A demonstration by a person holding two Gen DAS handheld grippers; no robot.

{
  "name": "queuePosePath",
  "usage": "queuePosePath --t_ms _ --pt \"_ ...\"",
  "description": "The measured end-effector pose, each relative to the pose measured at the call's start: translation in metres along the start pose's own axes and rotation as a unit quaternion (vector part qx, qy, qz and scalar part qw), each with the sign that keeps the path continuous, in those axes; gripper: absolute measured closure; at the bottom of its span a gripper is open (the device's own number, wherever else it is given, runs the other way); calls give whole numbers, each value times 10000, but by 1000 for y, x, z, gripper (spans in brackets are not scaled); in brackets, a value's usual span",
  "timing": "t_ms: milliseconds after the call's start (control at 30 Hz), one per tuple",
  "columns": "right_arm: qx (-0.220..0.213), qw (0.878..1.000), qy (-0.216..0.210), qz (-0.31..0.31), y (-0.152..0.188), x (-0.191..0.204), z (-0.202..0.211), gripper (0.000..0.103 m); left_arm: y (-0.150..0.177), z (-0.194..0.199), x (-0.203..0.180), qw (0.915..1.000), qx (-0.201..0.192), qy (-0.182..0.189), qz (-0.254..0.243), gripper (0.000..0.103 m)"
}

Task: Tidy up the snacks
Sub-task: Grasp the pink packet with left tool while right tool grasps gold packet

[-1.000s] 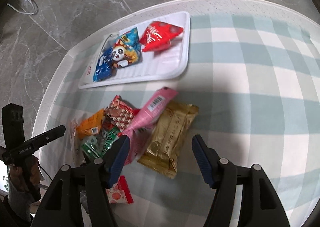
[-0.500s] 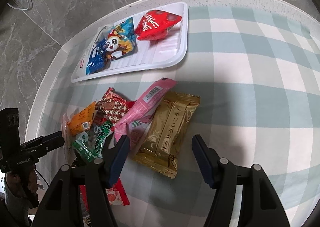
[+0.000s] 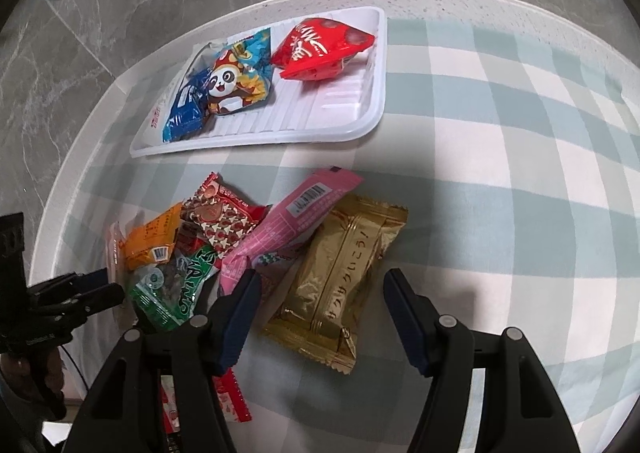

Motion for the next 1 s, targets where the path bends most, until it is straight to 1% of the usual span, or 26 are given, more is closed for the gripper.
queuePosePath --t_ms 100,167,233,267,300,333,367,400,467,533,600,833,1000 --pt "-11 9997 181 135 0 2 -1 43 0 0 -1 10000 -45 -7 -46 57" --pt "-25 9993 294 224 -1 3 -2 53 0 -1 -2 9999 -75 -28 -93 57" --pt "-46 9989 371 284 -1 1 -2 59 0 -2 -3 9998 -94 -77 -153 57" --pt "-53 9989 363 288 -1 0 -1 63 0 -2 -5 9996 -113 -129 -214 59" --pt "-57 9990 359 272 -1 -2 -1 68 0 -2 -5 9994 -137 -188 -257 65" --pt "-58 9995 260 191 -1 -5 0 69 1 -2 -5 9991 -167 -252 -302 68" --pt "-50 9998 148 95 -1 -8 1 69 1 -2 -4 9990 -184 -246 -310 69" --pt "-46 10000 82 23 -1 -10 2 69 2 -1 -3 9992 -197 -221 -285 73" --pt "-42 9996 -160 -214 1 -17 5 69 2 0 2 9995 -208 -124 -192 73" --pt "-38 9985 -355 -418 4 -22 8 69 2 1 6 9998 -196 7 -50 77" --pt "-31 9963 -566 -639 9 -28 12 70 4 3 10 9997 -186 154 103 77" --pt "-75 9862 -1067 -1260 20 -46 27 70 7 17 17 9986 -232 340 323 77" --pt "-149 9782 -1328 -1587 24 -57 40 70 3 30 22 9969 -333 521 496 77"
Point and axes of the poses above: each gripper's, at about its wrist camera, not at the fingertips, and z roughly against the way its jaws point, x to its left, y to its underside, the point moved 4 cm from there along -z, roughly the way its jaws point
